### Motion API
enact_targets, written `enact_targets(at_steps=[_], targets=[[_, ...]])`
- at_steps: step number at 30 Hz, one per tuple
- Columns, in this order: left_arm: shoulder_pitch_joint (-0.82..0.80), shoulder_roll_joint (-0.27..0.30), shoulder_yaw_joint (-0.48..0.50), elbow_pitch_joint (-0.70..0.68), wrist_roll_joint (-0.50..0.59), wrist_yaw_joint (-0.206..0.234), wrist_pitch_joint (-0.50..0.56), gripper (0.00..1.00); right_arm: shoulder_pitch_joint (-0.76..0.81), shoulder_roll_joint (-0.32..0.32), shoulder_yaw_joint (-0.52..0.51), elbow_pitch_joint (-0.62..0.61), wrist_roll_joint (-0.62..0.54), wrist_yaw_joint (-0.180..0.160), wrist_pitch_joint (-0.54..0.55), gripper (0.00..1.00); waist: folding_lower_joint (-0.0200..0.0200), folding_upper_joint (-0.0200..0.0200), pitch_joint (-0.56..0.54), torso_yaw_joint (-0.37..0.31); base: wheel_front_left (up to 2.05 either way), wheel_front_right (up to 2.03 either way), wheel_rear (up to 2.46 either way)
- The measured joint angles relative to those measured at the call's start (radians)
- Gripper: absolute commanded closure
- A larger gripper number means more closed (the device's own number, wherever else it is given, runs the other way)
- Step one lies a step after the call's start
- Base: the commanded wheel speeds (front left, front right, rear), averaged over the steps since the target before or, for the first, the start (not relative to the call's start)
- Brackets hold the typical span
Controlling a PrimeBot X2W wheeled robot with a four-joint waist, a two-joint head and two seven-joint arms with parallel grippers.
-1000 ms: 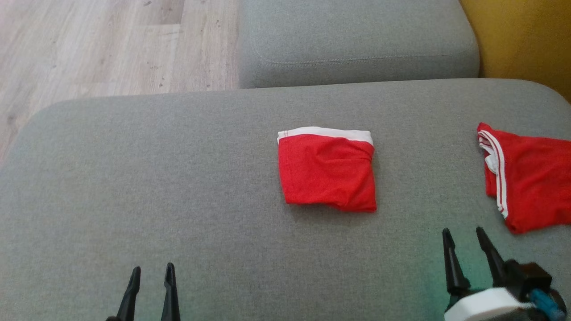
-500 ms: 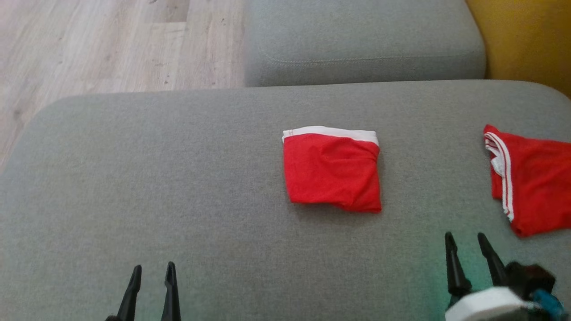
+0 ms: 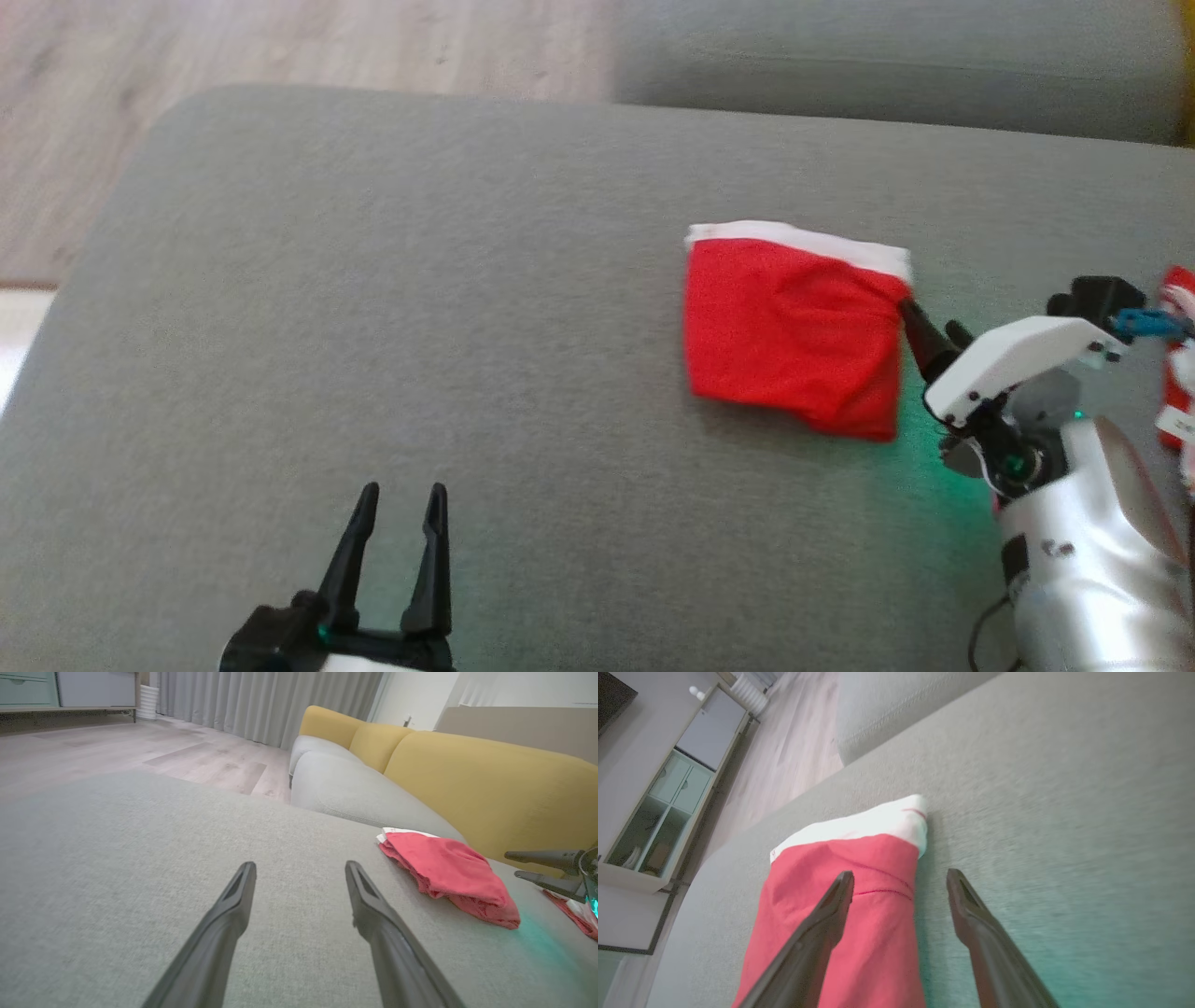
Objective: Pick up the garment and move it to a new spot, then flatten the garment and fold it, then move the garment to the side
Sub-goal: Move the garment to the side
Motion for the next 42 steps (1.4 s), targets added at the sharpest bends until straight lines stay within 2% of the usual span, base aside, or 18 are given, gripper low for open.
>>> enact_targets(at_steps=[6,7,8,11,14,20,23,27,30,34,37,38,39,41,42], targets=[[-0.004,0.000,-0.015,0.020,-0.007,0.010,0.000,0.00,-0.101,-0.003,-0.050,0.257,-0.069,0.000,0.001,0.00,-0.0002,0.0000,0.030,0.083,0.00,0.00,0.00],[-0.004,0.000,-0.015,0.019,-0.009,0.010,0.000,0.00,-0.122,-0.008,-0.049,0.282,-0.069,0.000,-0.002,0.05,-0.0003,0.0000,0.033,0.092,0.00,0.00,0.00],[-0.004,0.000,-0.014,0.019,-0.009,0.012,0.000,0.00,-0.144,-0.011,-0.049,0.305,-0.068,0.000,-0.014,1.00,-0.0004,0.0000,0.038,0.096,0.00,0.00,0.00],[-0.003,0.000,-0.006,0.017,-0.009,0.022,0.000,0.00,-0.198,-0.010,0.001,0.348,0.012,0.000,-0.023,1.00,-0.0001,0.0000,0.046,0.083,0.00,0.00,0.00],[-0.003,0.000,0.003,0.009,-0.009,0.027,0.000,0.00,-0.208,-0.006,0.081,0.344,0.091,0.000,-0.029,1.00,-0.0003,0.0000,0.048,0.039,0.00,0.00,0.00],[-0.003,0.000,0.034,-0.012,-0.006,0.026,0.000,0.00,-0.208,-0.008,0.185,0.255,0.104,0.000,0.002,1.00,-0.0003,0.0000,0.057,-0.112,0.00,0.00,0.00],[-0.004,0.000,0.036,-0.014,0.005,0.021,0.000,0.00,-0.207,-0.049,0.205,0.179,0.086,0.000,0.065,1.00,-0.0003,0.0000,0.068,-0.199,0.00,0.00,0.00],[-0.020,0.000,0.034,-0.013,0.011,0.015,0.000,0.00,-0.207,-0.174,0.197,0.081,0.042,0.000,0.137,1.00,-0.0003,0.0000,0.090,-0.301,0.00,0.00,0.00],[-0.056,0.000,0.034,-0.013,0.013,0.007,0.000,0.00,-0.210,-0.235,0.169,0.024,-0.016,0.000,0.172,1.00,-0.0003,0.0000,0.117,-0.353,0.00,0.00,0.00],[-0.086,0.000,0.030,-0.006,0.028,-0.001,0.000,0.00,-0.248,-0.259,0.138,-0.005,-0.127,0.000,0.228,1.00,-0.0001,0.0000,0.165,-0.374,0.00,0.00,0.00],[-0.092,0.000,0.027,0.003,0.028,-0.002,0.000,0.00,-0.281,-0.288,0.110,-0.014,-0.253,0.000,0.248,1.00,-0.0001,0.0000,0.185,-0.356,0.00,0.00,0.00],[-0.092,0.000,0.027,0.003,0.028,-0.002,0.000,0.00,-0.281,-0.288,0.110,-0.014,-0.253,0.000,0.248,1.00,-0.0001,0.0000,0.185,-0.356,0.00,0.00,0.00],[-0.093,0.000,0.027,0.007,0.028,-0.002,0.000,0.00,-0.289,-0.305,0.098,-0.015,-0.299,0.000,0.250,0.96,-0.0002,0.0000,0.188,-0.345,0.00,0.00,0.00],[-0.093,0.000,0.029,0.009,0.028,-0.002,0.000,0.00,-0.296,-0.337,0.063,-0.026,-0.394,0.000,0.249,0.17,-0.0002,0.0000,0.195,-0.323,0.00,0.00,0.00],[-0.093,0.000,0.029,0.009,0.028,-0.002,0.000,0.00,-0.299,-0.352,0.052,-0.028,-0.447,0.000,0.249,0.00,-0.0002,0.0000,0.198,-0.312,0.00,0.00,0.00]])
